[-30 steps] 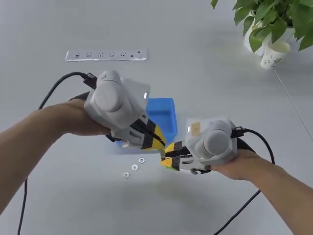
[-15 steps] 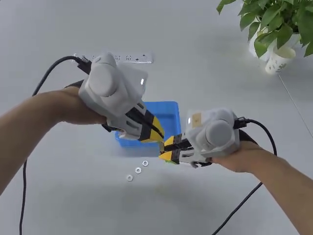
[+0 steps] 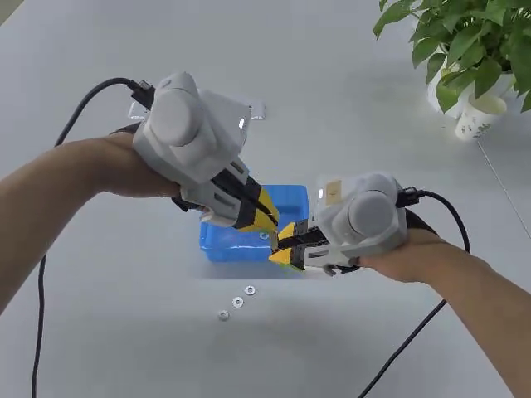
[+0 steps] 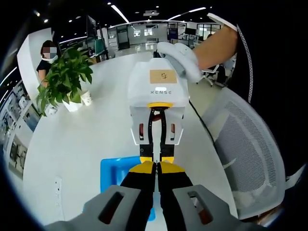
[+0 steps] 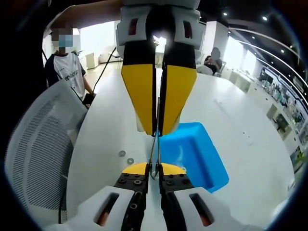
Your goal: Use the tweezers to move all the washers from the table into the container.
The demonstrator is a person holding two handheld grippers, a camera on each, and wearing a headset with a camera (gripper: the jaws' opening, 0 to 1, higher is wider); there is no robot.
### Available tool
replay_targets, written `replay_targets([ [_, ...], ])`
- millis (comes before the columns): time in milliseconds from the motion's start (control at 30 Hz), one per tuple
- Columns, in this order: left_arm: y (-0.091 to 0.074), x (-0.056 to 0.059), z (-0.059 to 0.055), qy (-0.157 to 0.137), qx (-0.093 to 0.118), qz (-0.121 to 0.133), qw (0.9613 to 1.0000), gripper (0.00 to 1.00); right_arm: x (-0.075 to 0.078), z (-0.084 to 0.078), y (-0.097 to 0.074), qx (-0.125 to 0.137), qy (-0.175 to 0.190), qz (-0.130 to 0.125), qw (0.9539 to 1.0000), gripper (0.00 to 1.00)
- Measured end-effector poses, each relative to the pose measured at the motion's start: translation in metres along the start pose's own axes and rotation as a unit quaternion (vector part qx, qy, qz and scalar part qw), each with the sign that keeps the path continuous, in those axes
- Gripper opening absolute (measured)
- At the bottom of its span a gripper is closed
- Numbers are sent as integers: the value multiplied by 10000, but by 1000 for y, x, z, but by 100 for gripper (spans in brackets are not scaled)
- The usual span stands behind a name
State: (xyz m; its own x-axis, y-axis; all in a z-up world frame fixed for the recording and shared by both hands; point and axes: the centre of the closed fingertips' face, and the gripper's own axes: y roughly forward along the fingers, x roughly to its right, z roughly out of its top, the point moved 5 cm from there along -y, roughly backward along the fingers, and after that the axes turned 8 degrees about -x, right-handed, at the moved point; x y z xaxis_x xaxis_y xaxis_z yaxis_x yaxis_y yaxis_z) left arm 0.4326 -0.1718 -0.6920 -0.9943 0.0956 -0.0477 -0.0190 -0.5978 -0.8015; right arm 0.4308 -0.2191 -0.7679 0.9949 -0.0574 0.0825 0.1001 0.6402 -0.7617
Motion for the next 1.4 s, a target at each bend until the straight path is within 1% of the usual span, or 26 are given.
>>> replay_targets([
  [333, -1, -18, -4, 1, -59, 60, 10000, 5, 19, 2, 4, 3, -25, -24, 10000, 9],
  [500, 2, -27, -7, -21, -62, 71, 10000, 5, 28, -1, 8, -17, -9, -27, 10000, 9],
  [733, 8, -37, -11, -40, -68, 88, 9999, 5, 38, -6, 13, -32, 56, -20, 10000, 9],
  [900, 13, -43, -14, -36, -94, 114, 9999, 5, 45, -11, 17, -42, 111, -35, 9999, 9],
  [1000, 18, -46, -17, -3, -172, 143, 9997, 5, 48, -16, 23, -81, 131, 1, 9999, 9],
  [1100, 23, -48, -20, 14, -235, 146, 9996, 5, 49, -18, 27, -117, 127, 46, 9998, 9],
  [1400, 35, -56, -27, -46, -276, 144, 9995, 5, 55, -30, 37, -197, 240, 81, 9995, 9],
])
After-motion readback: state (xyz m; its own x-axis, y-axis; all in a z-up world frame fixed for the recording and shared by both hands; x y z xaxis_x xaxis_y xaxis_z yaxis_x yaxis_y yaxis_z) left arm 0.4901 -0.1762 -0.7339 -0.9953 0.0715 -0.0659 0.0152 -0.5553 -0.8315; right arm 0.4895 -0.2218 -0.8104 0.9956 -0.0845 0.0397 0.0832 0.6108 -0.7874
